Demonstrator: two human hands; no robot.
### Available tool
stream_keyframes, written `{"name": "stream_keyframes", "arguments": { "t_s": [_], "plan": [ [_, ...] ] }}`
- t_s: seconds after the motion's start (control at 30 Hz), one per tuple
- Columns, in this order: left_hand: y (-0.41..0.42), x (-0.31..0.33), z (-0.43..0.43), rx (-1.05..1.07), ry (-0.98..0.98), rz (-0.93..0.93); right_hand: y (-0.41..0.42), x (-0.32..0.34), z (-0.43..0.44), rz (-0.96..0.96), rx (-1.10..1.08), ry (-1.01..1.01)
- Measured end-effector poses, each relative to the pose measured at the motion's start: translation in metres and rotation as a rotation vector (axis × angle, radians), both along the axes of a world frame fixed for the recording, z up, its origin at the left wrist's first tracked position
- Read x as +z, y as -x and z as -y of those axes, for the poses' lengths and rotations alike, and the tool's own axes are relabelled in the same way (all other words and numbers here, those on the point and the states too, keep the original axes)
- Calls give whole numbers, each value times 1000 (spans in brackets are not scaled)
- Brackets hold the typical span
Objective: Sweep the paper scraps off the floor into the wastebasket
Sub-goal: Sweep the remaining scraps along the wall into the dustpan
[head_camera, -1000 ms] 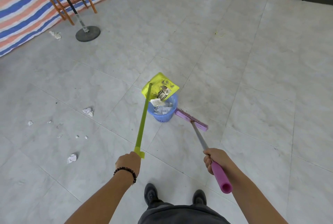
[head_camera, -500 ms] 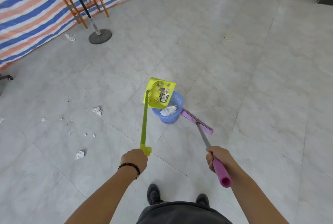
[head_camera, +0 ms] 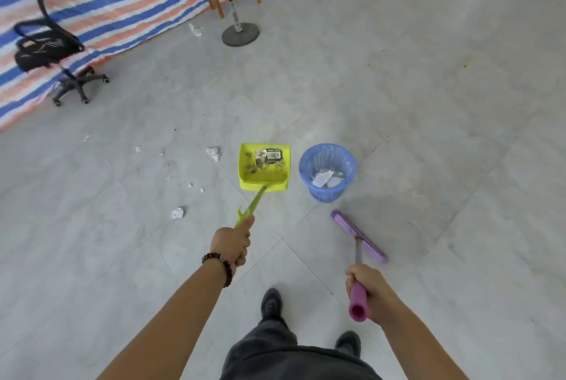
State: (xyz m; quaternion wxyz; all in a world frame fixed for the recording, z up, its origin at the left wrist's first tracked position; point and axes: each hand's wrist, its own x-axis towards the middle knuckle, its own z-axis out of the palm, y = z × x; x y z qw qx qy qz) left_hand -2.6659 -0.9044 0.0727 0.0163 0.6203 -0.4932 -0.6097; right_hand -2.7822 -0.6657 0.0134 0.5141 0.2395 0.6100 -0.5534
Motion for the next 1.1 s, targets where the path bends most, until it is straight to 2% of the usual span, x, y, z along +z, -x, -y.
{"name": "stream_keyframes", "arguments": {
  "t_s": [0.17,0.3,0.47,0.67,0.83,0.93,1.0,1.1],
  "plan": [
    [-53,-10,22,158,-201,-18,-9,1,54,-22,214,-41],
    [-86,-38,69,278,-163,34,-6,7,116,-53,321,-3],
    [-118,-64,163,378,-175,48,-7,18,226,-75,502,-62],
    [-167,-73,277,506,-201,35,-18,33,362,-74,668,-34],
    [-195,-84,340,562,-222,63,-28,18,458,-60,816,-4],
    [-206,-99,367,546,-229,165,-26,-5,505,-7,897,-54],
    [-212,-107,379,508,-229,270,-28,-18,542,-161,1075,-109],
    [-218,-117,401,492,-203,384,-31,-33,608,-370,1311,-76]
  ]
}}
